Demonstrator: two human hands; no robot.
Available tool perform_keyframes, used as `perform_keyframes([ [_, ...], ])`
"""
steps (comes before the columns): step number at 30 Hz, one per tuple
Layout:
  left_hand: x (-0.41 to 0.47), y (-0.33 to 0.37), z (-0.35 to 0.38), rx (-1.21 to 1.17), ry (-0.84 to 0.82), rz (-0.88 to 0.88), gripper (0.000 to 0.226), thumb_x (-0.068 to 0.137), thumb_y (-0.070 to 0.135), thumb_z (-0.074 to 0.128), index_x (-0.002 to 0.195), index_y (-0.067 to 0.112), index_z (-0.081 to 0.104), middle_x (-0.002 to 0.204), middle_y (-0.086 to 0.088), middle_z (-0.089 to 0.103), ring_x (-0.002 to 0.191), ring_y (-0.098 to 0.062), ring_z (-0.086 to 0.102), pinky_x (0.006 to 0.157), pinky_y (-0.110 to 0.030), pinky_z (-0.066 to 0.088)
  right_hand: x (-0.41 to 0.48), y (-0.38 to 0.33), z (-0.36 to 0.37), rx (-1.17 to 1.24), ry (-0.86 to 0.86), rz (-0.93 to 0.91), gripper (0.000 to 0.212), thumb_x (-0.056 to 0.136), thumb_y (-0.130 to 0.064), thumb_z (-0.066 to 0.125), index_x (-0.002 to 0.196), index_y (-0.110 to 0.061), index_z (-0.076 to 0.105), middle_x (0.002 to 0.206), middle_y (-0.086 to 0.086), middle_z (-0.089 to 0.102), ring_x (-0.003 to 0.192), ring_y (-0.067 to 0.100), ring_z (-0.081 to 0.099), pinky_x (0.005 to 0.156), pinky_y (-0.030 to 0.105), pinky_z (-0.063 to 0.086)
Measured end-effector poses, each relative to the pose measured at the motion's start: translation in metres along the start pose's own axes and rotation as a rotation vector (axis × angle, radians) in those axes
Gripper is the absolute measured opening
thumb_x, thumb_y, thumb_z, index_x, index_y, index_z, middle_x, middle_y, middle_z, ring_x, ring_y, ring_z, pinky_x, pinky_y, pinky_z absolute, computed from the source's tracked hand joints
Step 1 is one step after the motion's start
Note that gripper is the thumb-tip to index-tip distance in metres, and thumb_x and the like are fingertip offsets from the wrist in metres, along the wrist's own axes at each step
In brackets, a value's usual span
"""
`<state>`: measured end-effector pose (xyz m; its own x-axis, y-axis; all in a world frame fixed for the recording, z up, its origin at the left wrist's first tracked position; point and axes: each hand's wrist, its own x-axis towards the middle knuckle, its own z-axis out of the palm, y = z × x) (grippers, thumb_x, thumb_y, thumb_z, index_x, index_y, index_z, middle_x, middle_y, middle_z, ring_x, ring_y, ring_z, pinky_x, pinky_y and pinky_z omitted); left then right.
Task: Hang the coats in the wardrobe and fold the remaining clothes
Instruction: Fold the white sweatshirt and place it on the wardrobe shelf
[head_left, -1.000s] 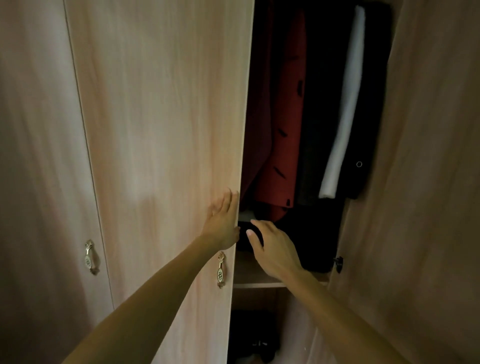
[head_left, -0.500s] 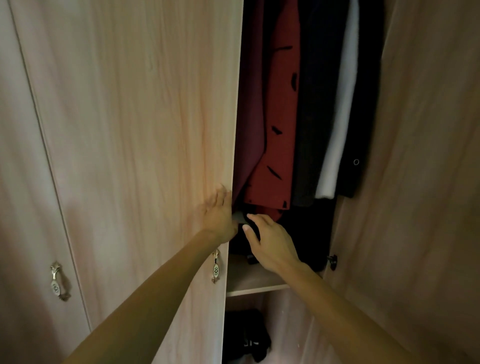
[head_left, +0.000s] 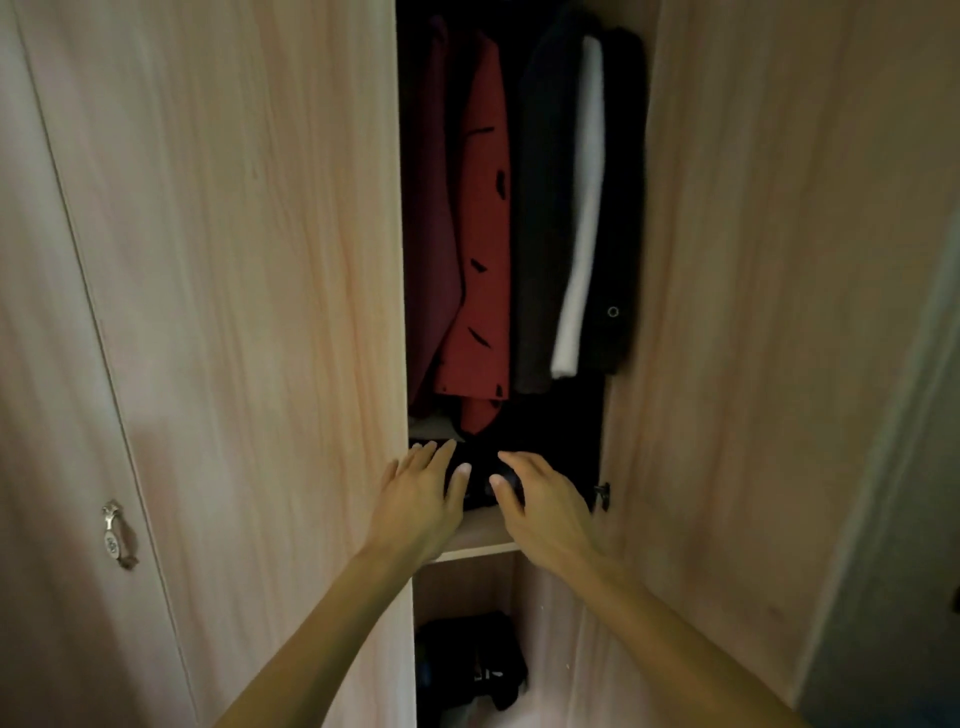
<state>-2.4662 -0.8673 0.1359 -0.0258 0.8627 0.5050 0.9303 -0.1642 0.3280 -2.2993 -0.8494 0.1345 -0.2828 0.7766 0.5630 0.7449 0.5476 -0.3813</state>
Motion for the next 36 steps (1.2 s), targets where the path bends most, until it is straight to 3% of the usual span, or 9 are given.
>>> perform_keyframes([
  [5,-0.057,0.083,0.016,0.015,-0.028,-0.017,0.067,0.092,0.057,0.014,0.143,0.02,0.039,0.142,-0.001,0.047,0.132,-0.018,0.04,0.109,-0.034,-0.001,-0.073,0.039,-0.054,0.019,0.002,-0.001,0.06,0.092,-0.055,0.026,0.135,-0.019,0.05,0.134,-0.003,0.053,0.114,0.016,0.056,0.095,0.03,0.045],
  [10,-0.096,0.167,0.035,-0.037,-0.089,0.007,0.065,0.089,0.048,0.017,0.142,0.018,0.04,0.141,-0.004,0.048,0.131,-0.019,0.042,0.11,-0.038,0.022,-0.134,0.084,-0.107,0.055,-0.02,0.042,0.059,0.092,-0.053,0.025,0.133,-0.018,0.051,0.13,0.001,0.056,0.113,0.017,0.056,0.096,0.036,0.046],
  [14,-0.101,0.223,0.049,-0.032,-0.11,0.048,0.061,0.094,0.05,0.019,0.143,0.017,0.037,0.142,-0.006,0.047,0.132,-0.02,0.04,0.111,-0.037,0.021,-0.166,0.116,-0.152,0.017,-0.002,0.066,0.048,0.096,-0.042,0.029,0.128,-0.017,0.053,0.121,0.004,0.061,0.095,0.015,0.063,0.084,0.031,0.053],
  [17,-0.099,0.26,0.053,-0.044,-0.112,0.095,0.052,0.099,0.043,0.029,0.141,0.014,0.039,0.14,-0.006,0.048,0.13,-0.022,0.041,0.111,-0.042,0.021,-0.181,0.135,-0.183,0.054,0.065,0.105,0.03,0.099,-0.021,0.043,0.123,-0.008,0.056,0.115,0.012,0.062,0.091,0.022,0.063,0.078,0.017,0.044],
  [19,-0.097,0.282,0.054,-0.043,-0.112,0.13,0.047,0.1,0.039,0.033,0.137,0.013,0.044,0.136,-0.006,0.051,0.127,-0.022,0.043,0.111,-0.043,0.021,-0.184,0.151,-0.197,0.047,0.106,0.18,0.034,0.099,-0.023,0.043,0.13,-0.01,0.051,0.124,0.012,0.058,0.096,0.023,0.062,0.08,0.022,0.043],
  [25,-0.079,0.305,0.058,-0.008,-0.122,0.171,0.051,0.099,0.042,0.031,0.14,0.012,0.04,0.139,-0.004,0.048,0.129,-0.021,0.042,0.113,-0.048,0.021,-0.159,0.176,-0.217,0.07,0.056,0.35,0.055,0.1,-0.037,0.04,0.145,-0.01,0.027,0.143,0.012,0.04,0.127,0.026,0.044,0.098,0.03,0.034],
  [29,-0.068,0.305,0.053,0.032,-0.109,0.153,0.048,0.099,0.042,0.031,0.136,0.014,0.043,0.135,-0.003,0.051,0.129,-0.021,0.041,0.113,-0.045,0.02,-0.129,0.176,-0.207,0.116,0.013,0.399,0.049,0.098,-0.042,0.041,0.134,-0.01,0.035,0.128,0.011,0.053,0.105,0.023,0.057,0.088,0.032,0.044],
  [32,-0.064,0.297,0.047,0.07,-0.095,0.137,0.046,0.1,0.042,0.031,0.135,0.015,0.045,0.135,-0.003,0.051,0.13,-0.02,0.04,0.113,-0.043,0.018,-0.122,0.17,-0.196,0.166,0.096,0.448,0.038,0.093,-0.046,0.05,0.113,-0.015,0.043,0.094,-0.002,0.058,0.071,0.006,0.054,0.059,0.023,0.045],
  [36,-0.06,0.277,0.039,0.07,-0.072,0.098,0.051,0.099,0.043,0.031,0.143,0.017,0.036,0.142,-0.002,0.045,0.134,-0.018,0.036,0.115,-0.041,0.017,-0.127,0.155,-0.176,0.225,0.125,0.437,0.055,0.086,-0.051,0.057,0.127,-0.019,0.037,0.111,-0.005,0.056,0.095,0.016,0.061,0.073,0.027,0.05],
])
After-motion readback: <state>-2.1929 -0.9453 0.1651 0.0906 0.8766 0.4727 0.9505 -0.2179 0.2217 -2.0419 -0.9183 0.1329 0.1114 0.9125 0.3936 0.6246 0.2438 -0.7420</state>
